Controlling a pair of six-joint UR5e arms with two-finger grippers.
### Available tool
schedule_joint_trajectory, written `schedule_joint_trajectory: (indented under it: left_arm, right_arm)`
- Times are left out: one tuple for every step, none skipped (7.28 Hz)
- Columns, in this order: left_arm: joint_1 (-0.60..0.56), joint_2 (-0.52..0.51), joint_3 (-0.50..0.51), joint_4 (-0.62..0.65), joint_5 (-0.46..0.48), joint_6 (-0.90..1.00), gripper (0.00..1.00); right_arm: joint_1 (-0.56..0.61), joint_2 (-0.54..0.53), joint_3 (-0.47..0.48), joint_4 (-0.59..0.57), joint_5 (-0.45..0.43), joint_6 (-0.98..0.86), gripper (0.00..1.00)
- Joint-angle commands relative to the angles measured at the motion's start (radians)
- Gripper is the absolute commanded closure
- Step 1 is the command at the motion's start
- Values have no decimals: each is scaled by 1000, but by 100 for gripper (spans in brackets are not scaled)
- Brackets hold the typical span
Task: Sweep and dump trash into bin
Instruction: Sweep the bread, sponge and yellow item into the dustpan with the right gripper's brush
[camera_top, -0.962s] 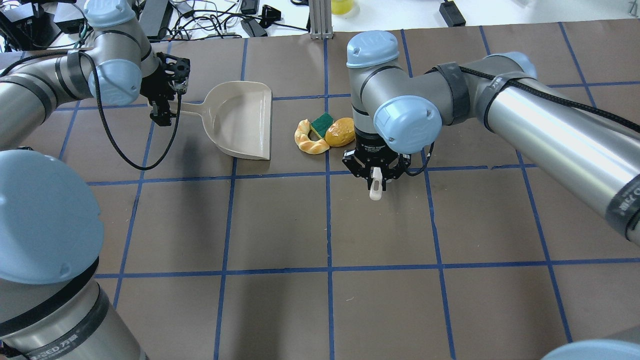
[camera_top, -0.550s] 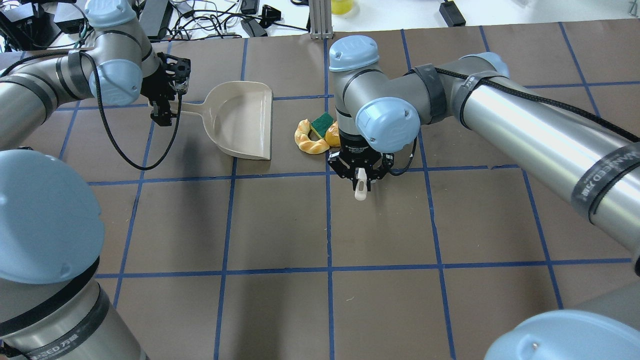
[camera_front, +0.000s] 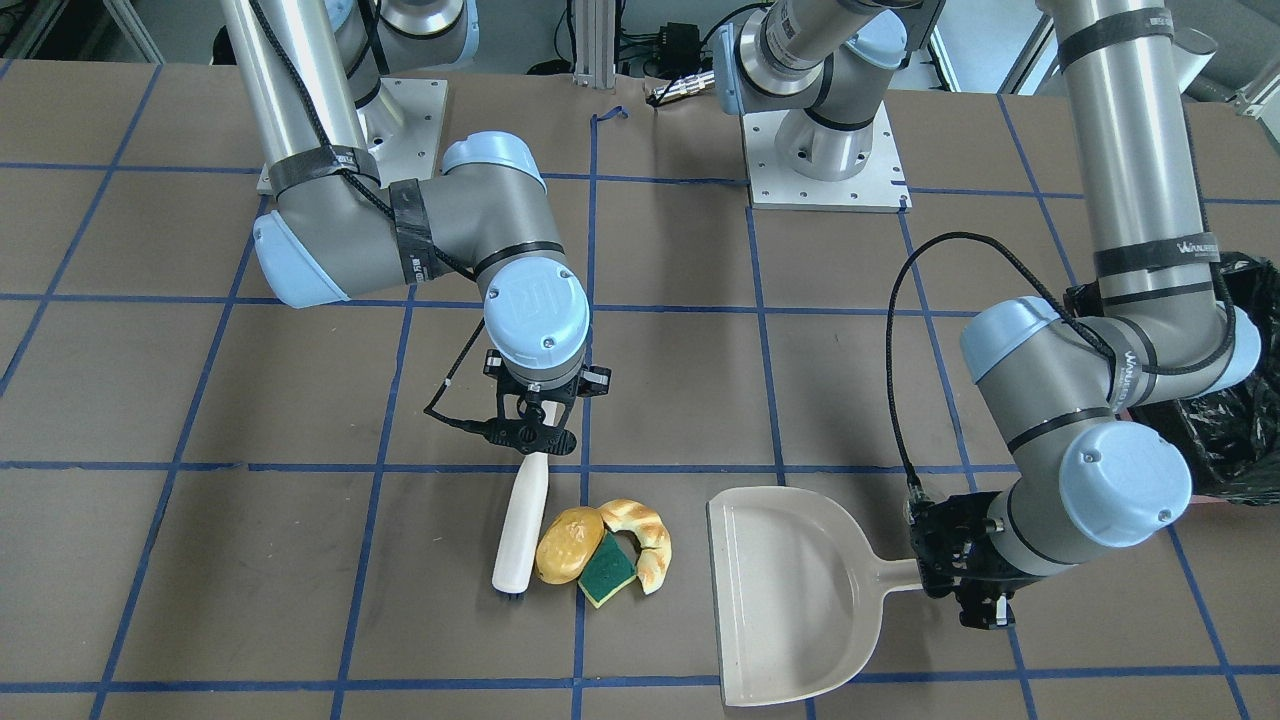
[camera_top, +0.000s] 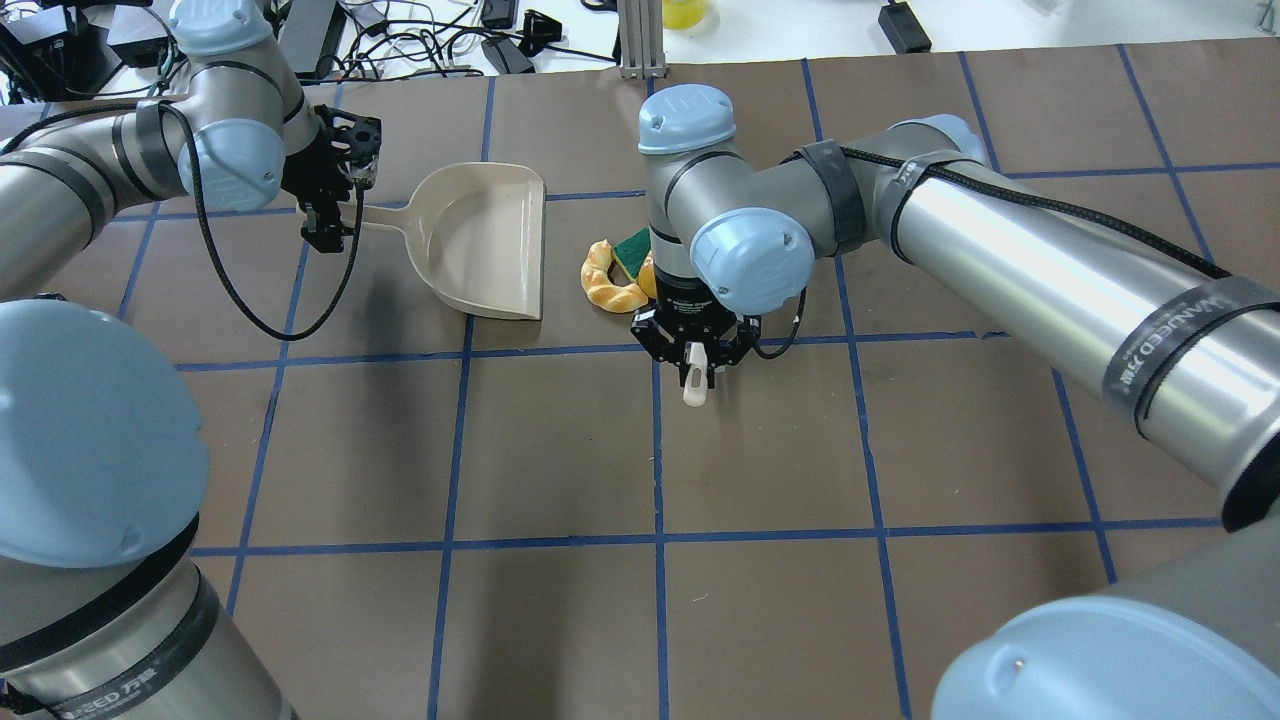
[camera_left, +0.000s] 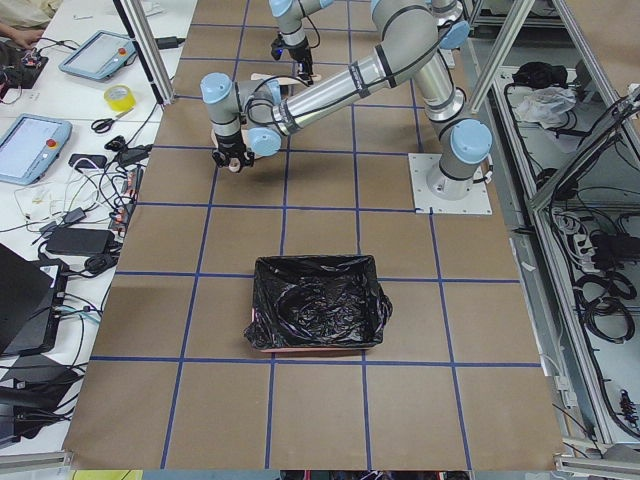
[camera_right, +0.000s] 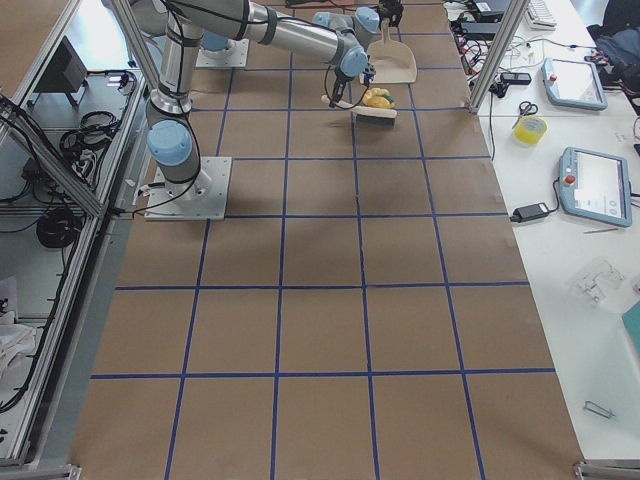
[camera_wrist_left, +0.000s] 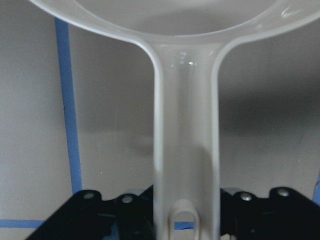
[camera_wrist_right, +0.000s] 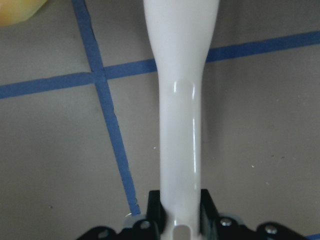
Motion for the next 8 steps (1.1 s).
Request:
schedule_joint_trajectory:
  left_arm:
    - [0,-2,-1,0,0,1,100]
    - [0,-2,-1,0,-1,1,100]
    - [0,-2,-1,0,-1,1,100]
    - [0,-2,-1,0,-1,1,100]
    - [0,-2,-1,0,-1,1,100]
    - [0,-2,-1,0,-3,1,100]
    - [0,-2,-1,0,-4,1,100]
    - [0,-2,-1,0,-4,1,100]
  right_arm:
    - [31,35,-42,-6,7,31,76]
    - [49,51,-64,-4,7,52,76]
    - [63,63,-75,-6,15,66,76]
    - [84,79,-92,-24,47,98,76]
    - [103,101,-115,-29,50,126,76]
    - [127,120,-148,-32,61,153,76]
    - [152,149,-182,-46,89,181,77]
    - [175,175,-220,-49,90,196,77]
